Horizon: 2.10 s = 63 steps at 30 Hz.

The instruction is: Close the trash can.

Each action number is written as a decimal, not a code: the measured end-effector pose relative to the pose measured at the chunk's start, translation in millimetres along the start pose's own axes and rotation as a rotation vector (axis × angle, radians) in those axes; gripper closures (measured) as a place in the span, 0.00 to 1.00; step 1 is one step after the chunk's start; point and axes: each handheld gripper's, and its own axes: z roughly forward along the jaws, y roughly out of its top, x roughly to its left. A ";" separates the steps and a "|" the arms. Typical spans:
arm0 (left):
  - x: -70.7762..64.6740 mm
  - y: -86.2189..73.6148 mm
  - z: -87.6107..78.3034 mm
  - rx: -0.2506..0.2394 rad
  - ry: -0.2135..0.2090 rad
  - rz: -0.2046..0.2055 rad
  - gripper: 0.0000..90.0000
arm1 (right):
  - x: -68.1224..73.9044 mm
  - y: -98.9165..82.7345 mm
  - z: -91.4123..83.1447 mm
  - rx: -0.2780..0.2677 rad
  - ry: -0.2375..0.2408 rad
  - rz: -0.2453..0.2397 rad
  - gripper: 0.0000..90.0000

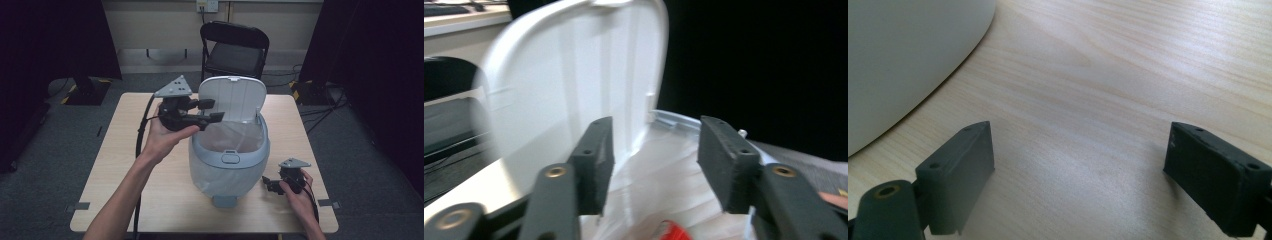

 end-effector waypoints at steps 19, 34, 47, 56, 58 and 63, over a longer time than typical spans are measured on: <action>76.8 7.9 -8.5 -0.143 0.215 -0.170 0.71 | -0.1 0.1 0.0 0.000 0.000 -0.001 0.13; 40.4 1.8 6.5 0.002 -0.032 -0.032 0.47 | -0.2 0.1 0.1 0.000 0.001 -0.002 0.13; -13.0 -29.0 31.6 0.108 -0.092 0.045 0.36 | -0.1 0.0 0.0 0.000 0.001 -0.001 0.13; -35.7 -33.8 39.0 0.081 -0.082 0.104 0.27 | -0.1 0.0 0.0 0.000 0.001 -0.001 0.13; -35.0 -35.4 38.8 0.072 -0.087 0.109 0.27 | 0.0 0.0 0.0 0.000 0.000 -0.001 0.13; -45.1 -36.4 36.4 0.100 -0.078 0.171 0.33 | -0.1 -0.1 0.1 -0.001 0.000 -0.003 0.12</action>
